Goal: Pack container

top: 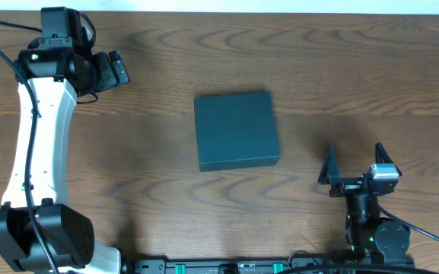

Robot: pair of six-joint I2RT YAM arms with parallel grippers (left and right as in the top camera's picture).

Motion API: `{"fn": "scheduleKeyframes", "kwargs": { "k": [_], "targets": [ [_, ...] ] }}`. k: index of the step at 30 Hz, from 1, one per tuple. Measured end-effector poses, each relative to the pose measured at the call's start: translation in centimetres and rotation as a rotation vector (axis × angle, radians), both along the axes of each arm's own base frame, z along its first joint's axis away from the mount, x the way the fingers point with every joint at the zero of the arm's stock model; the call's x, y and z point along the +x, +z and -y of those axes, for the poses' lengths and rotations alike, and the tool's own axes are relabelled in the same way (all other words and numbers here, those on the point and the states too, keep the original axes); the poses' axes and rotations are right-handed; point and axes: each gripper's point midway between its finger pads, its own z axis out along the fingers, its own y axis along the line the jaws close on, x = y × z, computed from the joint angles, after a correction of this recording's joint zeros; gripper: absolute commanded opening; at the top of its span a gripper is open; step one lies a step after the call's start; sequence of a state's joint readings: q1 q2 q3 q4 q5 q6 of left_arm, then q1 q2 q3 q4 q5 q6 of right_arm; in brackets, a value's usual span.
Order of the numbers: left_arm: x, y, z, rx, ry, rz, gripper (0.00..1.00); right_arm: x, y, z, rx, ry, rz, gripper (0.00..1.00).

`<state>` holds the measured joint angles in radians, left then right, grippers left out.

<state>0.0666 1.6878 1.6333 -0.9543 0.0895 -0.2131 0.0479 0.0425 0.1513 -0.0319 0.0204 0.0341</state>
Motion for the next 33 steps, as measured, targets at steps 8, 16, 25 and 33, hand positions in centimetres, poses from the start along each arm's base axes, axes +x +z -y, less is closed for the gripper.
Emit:
{"fn": "scheduleKeyframes", "kwargs": {
  "k": [8,16,25,33],
  "targets": [
    [0.0,0.0,0.0,0.0,0.0,0.0,0.98,0.4,-2.0,0.0,0.006,0.0,-0.031,0.99],
    [0.0,0.0,0.0,0.0,0.0,0.0,0.99,0.5,-3.0,0.0,0.006,0.0,-0.033,0.99],
    [0.0,0.0,0.0,0.0,0.0,0.0,0.98,0.6,-3.0,0.0,0.008,-0.002,-0.024,0.99],
    [0.0,0.0,0.0,0.0,-0.001,0.0,0.98,0.9,-4.6,0.0,0.018,-0.002,-0.042,0.99]
  ]
}}
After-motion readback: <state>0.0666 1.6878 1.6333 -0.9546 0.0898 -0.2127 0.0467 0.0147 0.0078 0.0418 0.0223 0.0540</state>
